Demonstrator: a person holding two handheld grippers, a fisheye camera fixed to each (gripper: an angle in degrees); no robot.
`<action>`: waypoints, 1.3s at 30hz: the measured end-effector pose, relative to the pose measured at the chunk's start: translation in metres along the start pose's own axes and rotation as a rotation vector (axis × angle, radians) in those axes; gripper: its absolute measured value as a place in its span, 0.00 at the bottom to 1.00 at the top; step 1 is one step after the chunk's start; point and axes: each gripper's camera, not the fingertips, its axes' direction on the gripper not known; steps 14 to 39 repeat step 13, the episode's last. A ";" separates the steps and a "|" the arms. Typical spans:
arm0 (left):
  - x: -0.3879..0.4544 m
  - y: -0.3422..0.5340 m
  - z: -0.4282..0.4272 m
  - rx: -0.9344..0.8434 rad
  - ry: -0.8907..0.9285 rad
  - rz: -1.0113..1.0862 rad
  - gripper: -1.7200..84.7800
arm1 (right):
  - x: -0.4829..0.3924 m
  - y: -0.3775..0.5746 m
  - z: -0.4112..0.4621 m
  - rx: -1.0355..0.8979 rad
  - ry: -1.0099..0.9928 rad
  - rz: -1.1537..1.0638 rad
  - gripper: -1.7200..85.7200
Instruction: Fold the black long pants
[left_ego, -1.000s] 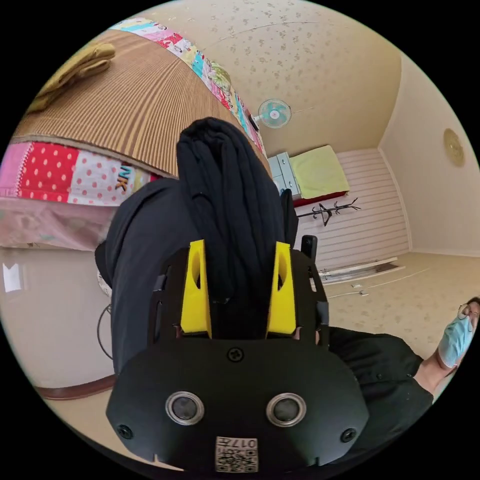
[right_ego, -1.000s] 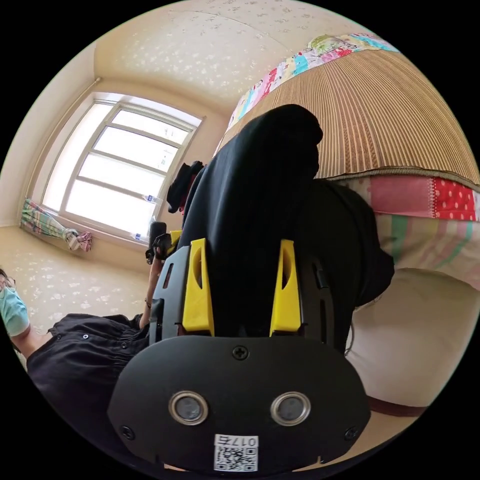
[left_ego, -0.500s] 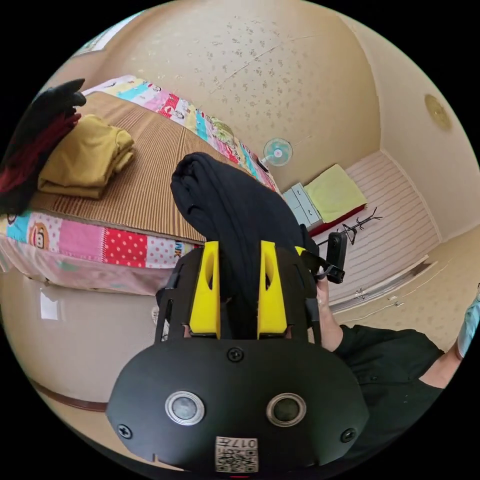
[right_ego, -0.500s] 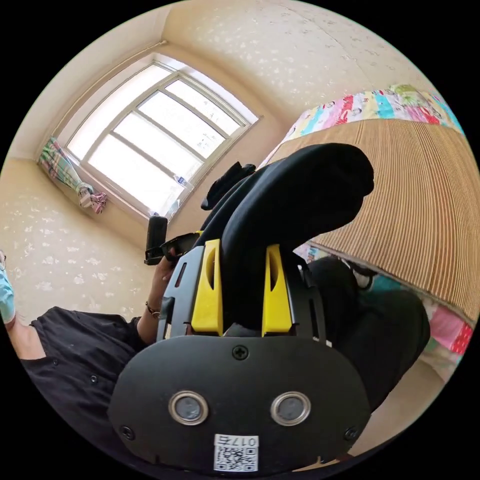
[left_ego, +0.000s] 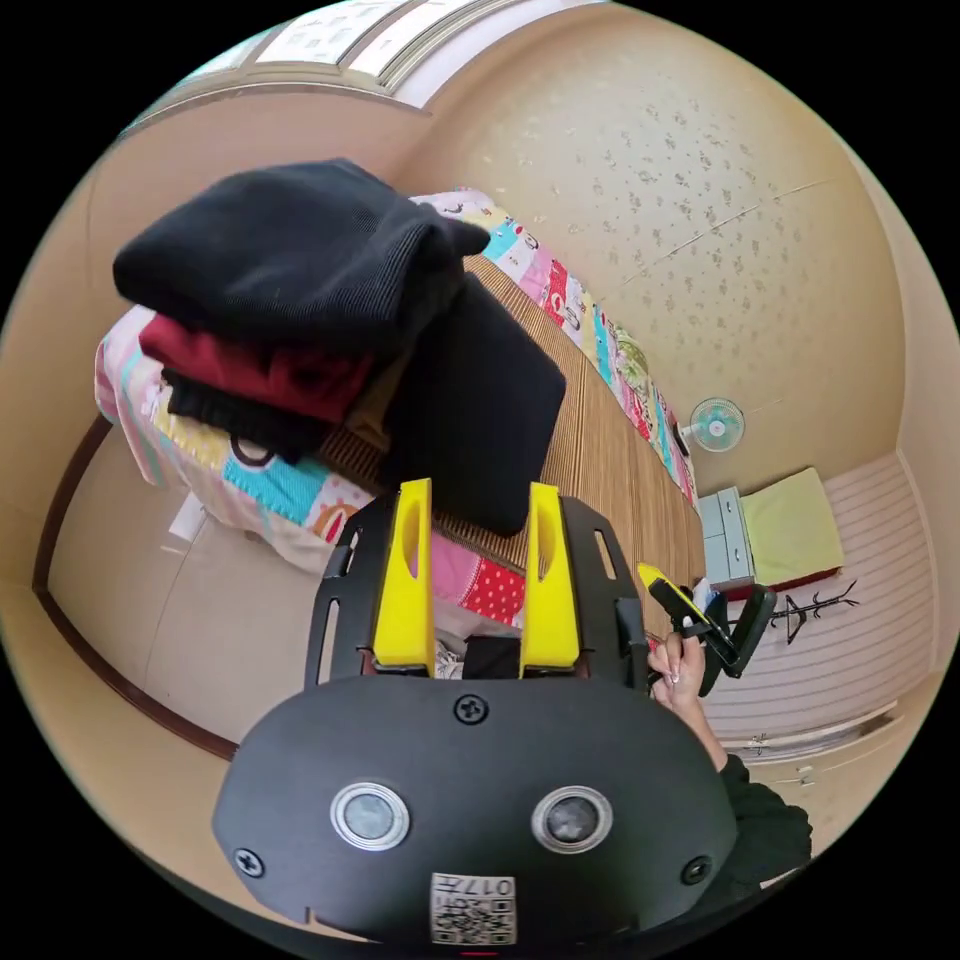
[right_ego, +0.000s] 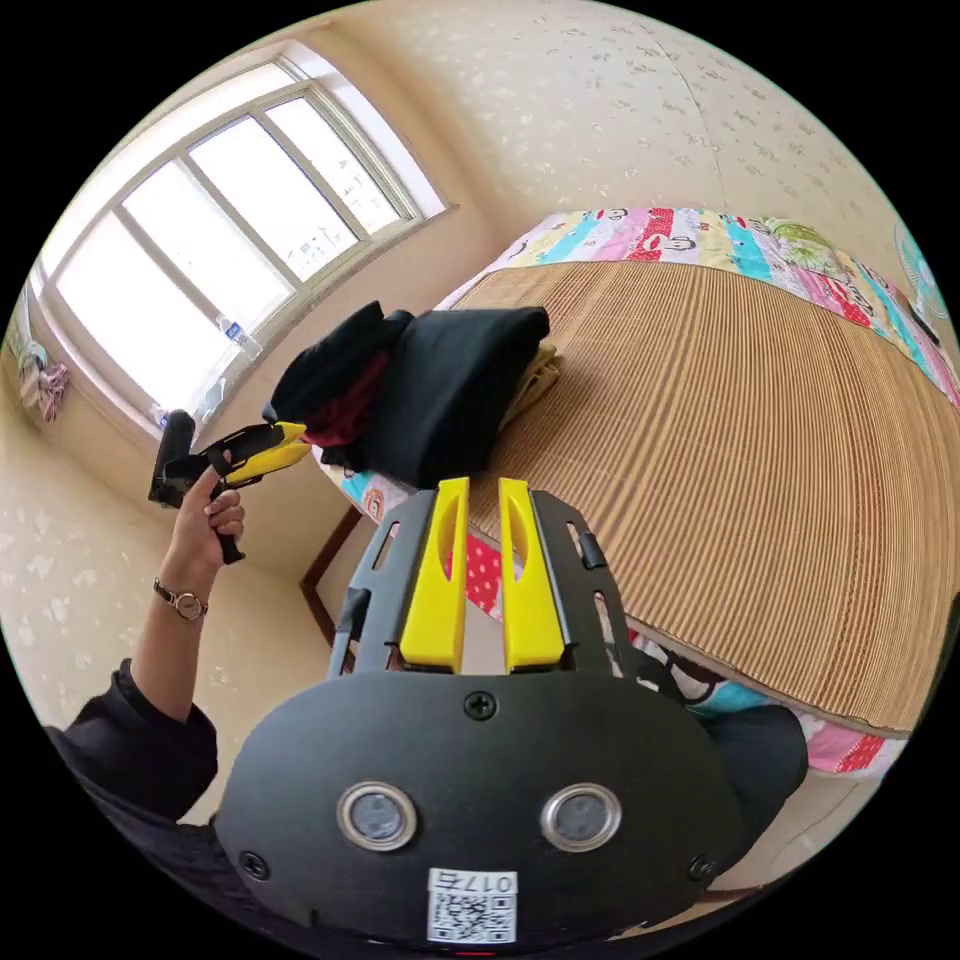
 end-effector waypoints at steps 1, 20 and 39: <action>-0.002 0.016 0.005 -0.004 0.014 0.006 0.18 | 0.007 0.016 -0.005 0.005 0.008 -0.001 0.06; 0.105 0.243 0.028 0.131 0.283 0.238 0.08 | 0.200 0.283 -0.266 0.350 0.526 0.370 0.05; 0.105 0.243 0.028 0.131 0.283 0.238 0.08 | 0.200 0.283 -0.266 0.350 0.526 0.370 0.05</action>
